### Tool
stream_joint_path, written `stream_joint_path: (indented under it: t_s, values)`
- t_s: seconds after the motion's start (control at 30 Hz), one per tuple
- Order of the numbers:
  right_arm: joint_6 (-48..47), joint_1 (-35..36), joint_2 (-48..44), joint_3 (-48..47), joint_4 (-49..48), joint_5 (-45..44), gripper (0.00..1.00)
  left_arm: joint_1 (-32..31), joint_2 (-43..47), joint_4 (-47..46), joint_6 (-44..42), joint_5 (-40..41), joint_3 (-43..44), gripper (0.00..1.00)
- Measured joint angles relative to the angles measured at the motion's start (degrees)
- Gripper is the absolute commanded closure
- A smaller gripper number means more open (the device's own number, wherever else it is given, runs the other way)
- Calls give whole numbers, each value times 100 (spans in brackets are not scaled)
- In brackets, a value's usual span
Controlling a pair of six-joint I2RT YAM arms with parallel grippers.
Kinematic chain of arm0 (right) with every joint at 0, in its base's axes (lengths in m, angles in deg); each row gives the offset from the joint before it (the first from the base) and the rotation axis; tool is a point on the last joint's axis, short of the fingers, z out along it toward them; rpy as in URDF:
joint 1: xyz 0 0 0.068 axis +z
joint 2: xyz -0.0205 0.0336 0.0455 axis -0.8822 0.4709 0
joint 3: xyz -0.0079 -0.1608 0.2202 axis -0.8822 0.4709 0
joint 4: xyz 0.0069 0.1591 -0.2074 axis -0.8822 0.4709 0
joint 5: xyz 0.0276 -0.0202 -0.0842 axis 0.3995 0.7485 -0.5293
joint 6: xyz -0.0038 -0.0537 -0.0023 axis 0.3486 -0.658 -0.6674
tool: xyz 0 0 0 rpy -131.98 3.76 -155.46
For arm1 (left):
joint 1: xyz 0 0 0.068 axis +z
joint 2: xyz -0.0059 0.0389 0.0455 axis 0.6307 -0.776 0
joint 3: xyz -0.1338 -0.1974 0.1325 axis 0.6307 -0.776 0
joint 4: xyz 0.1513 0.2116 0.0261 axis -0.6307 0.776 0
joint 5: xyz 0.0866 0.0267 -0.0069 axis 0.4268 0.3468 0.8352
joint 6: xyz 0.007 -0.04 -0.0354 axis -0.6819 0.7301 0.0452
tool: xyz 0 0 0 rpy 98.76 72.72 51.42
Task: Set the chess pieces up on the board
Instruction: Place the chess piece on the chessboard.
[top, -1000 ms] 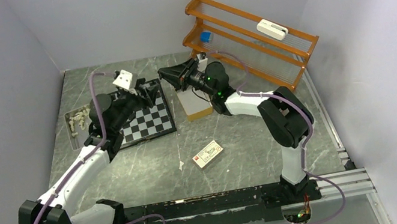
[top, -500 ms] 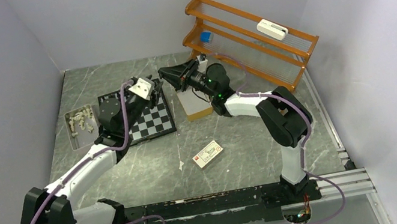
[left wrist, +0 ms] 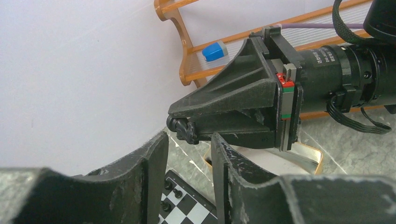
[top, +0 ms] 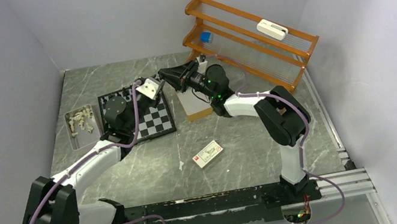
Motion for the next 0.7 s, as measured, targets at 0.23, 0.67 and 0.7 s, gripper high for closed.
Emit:
stream_joint_path:
  t_s: [0.23, 0.67, 0.7]
  values:
    - [2, 7, 0, 0, -7, 2, 95, -42, -164, -59, -122, 24, 59, 74]
    - [-7, 2, 4, 127, -61, -72, 77, -68, -186, 48, -289, 133, 109, 95]
    - [-15, 2, 4, 153, -66, -83, 70, -72, -186, 85, -289, 144, 111, 95]
